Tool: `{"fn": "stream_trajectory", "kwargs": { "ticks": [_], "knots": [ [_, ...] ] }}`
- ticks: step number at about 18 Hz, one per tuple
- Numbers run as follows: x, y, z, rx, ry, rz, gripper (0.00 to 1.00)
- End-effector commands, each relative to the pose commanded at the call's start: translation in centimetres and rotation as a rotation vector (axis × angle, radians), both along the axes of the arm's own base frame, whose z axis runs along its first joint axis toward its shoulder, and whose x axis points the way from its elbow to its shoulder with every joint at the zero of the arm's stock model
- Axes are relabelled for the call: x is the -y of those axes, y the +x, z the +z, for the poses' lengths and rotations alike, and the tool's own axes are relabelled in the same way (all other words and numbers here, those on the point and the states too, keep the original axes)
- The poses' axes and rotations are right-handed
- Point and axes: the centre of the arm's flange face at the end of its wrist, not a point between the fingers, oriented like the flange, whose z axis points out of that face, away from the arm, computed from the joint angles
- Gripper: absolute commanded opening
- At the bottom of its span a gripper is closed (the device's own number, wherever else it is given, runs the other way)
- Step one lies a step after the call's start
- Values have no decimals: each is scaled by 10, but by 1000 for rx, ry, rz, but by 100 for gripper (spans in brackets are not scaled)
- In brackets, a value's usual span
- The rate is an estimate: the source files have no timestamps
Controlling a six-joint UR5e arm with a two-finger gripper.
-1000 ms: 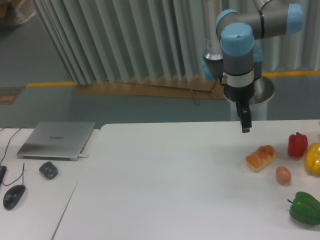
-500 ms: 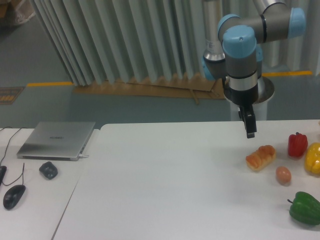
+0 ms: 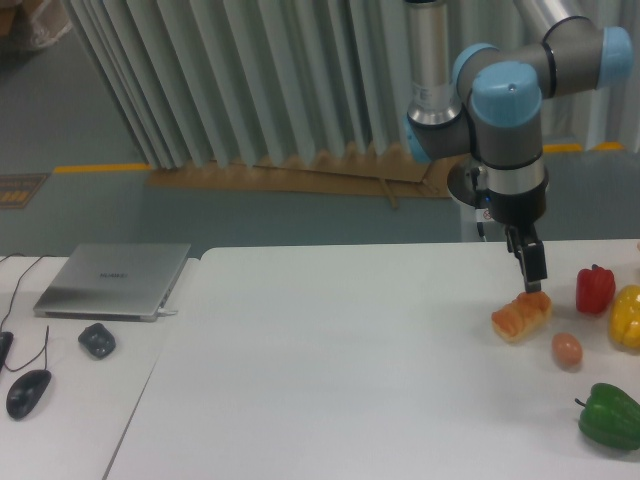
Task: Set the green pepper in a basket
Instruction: 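Move the gripper over the vegetables toward the green bell pepper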
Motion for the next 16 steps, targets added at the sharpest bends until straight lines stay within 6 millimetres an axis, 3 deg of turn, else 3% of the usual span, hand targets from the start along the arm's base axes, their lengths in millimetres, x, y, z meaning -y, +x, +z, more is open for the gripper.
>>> {"fn": "stream_trajectory", "kwargs": {
  "ticks": [5,8,16],
  "knots": [
    [-25,-30,3,-50,44,-11,100],
    [-36,-43,-10,-71,62,-23,100],
    [-29,-100,-39,-53,51,45,100]
  ]
}}
